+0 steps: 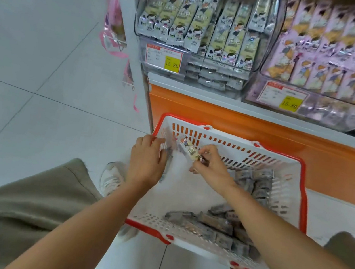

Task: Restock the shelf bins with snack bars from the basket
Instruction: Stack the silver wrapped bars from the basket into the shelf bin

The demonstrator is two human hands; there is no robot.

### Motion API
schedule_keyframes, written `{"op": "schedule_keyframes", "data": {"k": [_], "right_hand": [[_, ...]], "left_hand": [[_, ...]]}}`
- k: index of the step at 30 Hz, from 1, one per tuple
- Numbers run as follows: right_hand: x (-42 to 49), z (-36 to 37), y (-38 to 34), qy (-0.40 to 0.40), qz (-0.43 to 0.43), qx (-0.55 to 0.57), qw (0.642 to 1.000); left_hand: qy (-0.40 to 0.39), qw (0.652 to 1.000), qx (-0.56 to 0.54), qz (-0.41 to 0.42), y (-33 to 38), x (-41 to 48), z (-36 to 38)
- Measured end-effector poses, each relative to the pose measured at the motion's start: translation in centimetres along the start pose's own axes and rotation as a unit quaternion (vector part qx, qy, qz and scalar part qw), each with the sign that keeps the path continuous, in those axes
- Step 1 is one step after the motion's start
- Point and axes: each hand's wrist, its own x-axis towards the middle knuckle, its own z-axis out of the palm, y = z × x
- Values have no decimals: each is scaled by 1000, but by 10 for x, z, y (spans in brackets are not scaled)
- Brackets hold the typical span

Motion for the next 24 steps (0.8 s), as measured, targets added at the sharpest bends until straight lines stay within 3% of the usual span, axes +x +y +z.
{"op": "schedule_keyframes", "data": {"k": [1, 3, 6, 13, 15, 20, 24], "right_hand": [[-6, 0, -12, 3, -20, 6, 1000], [-19, -2, -36, 14, -62, 10, 998], [-37, -8, -70, 33, -129, -8, 991], [-61, -34, -134, 29, -224, -52, 973], [-62, -47, -149, 62, -262, -95, 958], [-48, -87, -182, 199, -360, -219, 885], [-26, -113, -203, 264, -311, -308, 860]], "left_hand": [[-29, 994, -97, -44, 12, -1, -8], [-92, 942, -299, -123, 35, -4, -23], [-91, 891, -419, -147, 59, -3, -39], [21, 870, -474, -136, 105, 11, -90], [45, 870, -476, -122, 113, 17, -105], [72, 907, -412, -58, 136, 38, -145], [81, 934, -348, -30, 155, 61, -165]]}}
